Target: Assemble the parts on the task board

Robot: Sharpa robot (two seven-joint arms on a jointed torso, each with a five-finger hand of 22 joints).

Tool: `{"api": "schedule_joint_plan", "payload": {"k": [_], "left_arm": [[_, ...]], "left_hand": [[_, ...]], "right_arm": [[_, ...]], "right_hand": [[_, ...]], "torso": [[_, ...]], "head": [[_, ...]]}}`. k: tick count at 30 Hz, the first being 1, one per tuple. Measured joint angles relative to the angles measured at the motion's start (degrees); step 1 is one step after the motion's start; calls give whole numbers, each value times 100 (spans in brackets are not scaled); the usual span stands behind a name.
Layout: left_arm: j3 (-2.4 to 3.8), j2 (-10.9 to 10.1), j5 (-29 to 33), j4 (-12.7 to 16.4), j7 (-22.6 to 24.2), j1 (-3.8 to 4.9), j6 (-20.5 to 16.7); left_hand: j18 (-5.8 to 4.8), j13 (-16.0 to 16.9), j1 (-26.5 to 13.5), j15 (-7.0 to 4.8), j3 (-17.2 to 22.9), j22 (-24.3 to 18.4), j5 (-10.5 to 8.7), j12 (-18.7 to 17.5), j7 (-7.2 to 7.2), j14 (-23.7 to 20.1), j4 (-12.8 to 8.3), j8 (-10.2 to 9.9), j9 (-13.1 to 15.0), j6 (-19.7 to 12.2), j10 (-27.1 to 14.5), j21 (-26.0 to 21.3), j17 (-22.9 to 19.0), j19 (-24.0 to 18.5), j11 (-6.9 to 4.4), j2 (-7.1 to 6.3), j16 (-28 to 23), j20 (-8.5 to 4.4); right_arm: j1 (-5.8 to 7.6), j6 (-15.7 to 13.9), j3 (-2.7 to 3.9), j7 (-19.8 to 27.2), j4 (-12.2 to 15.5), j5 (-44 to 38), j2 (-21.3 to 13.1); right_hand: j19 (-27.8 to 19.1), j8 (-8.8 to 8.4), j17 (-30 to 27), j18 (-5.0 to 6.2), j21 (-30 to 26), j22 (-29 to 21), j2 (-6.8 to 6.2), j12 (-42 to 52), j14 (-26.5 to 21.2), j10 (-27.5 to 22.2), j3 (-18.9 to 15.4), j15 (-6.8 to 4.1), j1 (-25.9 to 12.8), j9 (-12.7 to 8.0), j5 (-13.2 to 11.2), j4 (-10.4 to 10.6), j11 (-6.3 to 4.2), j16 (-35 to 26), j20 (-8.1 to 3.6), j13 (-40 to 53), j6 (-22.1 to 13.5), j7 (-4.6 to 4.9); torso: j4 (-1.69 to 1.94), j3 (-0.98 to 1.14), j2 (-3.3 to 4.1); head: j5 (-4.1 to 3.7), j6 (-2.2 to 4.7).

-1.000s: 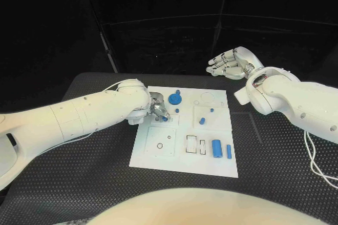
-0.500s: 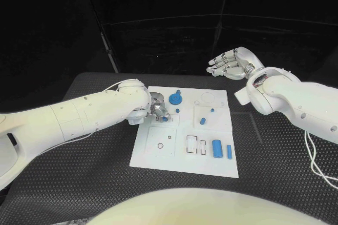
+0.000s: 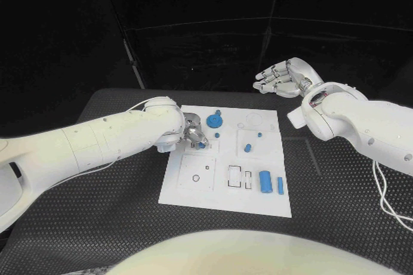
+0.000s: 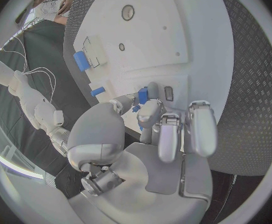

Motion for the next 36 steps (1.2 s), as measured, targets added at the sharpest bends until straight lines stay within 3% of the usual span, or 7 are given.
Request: {"api": "schedule_joint_plan", "payload": {"k": [10,14,17,20,24,28,36], "left_arm": [[-2,55,-7,-63,-17,11,58],[0,66,-10,-89,-19,17,97],[-8,69,-12,-110,-25,14,127],[-19,81,-13,-123,-28,-3,150],[-19,88,-12,-138,-30,-4,158],[-18,93,-9,-151,-30,-3,162],[-18,86,-5,-144,-29,-2,153]], "left_hand": [[0,-3,-44,0,-75,0,1,0,-51,0,-23,-54,2,92,42,0,0,0,1,44,0,0],[0,-20,-50,1,-364,0,26,0,-54,0,107,-99,1,135,51,0,0,0,8,100,0,0],[0,-27,-186,0,-647,0,-21,0,-195,0,264,-138,-86,320,63,0,0,0,-2,132,0,0],[0,-40,-327,1,-1149,0,-242,0,-231,0,514,-164,-126,399,28,0,0,0,-35,65,0,0],[0,-41,-230,-20,-1531,0,-931,0,-230,20,712,-213,-105,399,28,0,0,0,-35,162,0,0],[0,-46,-172,-20,-1737,0,-1064,0,-231,20,869,-247,-104,400,27,0,0,0,-35,159,0,0],[0,-60,-90,-20,-2197,-1,-1064,0,-214,20,1134,-296,-111,418,27,0,0,0,-35,78,0,0]], "right_arm": [[0,4,-2,0,3,1,-8],[0,8,-2,0,6,2,-13],[0,11,-2,0,6,2,-15],[0,15,-3,-1,7,2,-17],[0,19,-3,-2,9,2,-17],[0,23,-3,-3,11,2,-20],[0,30,-3,-5,11,2,-22]], "right_hand": [[0,0,0,-1,0,0,0,0,0,0,0,0,0,0,0,0,0,0,0,0,0,0],[0,0,0,0,0,0,0,0,0,0,0,0,0,0,0,0,0,0,0,0,0,0],[0,0,-10,0,0,-5,0,0,0,0,12,0,0,0,0,12,0,-23,0,0,0,0],[0,0,-10,0,0,-6,0,0,0,0,16,0,0,0,0,16,0,-23,0,0,0,0],[0,0,-10,0,0,-5,0,0,0,0,16,0,0,0,0,16,0,-23,0,0,0,0],[0,0,-9,0,0,-5,0,0,0,0,16,0,0,0,0,16,0,-22,0,0,0,0],[0,0,-9,0,0,-5,0,-22,0,0,16,0,0,0,0,16,0,-22,0,0,0,0]], "torso": [[-7,3,4],[-7,3,4],[-7,3,5],[-3,3,6],[-2,1,6],[-2,0,6],[3,-2,5]], "head": [[-12,0],[-25,0],[-34,0],[-38,0],[-37,0],[-35,0],[-43,0]]}}
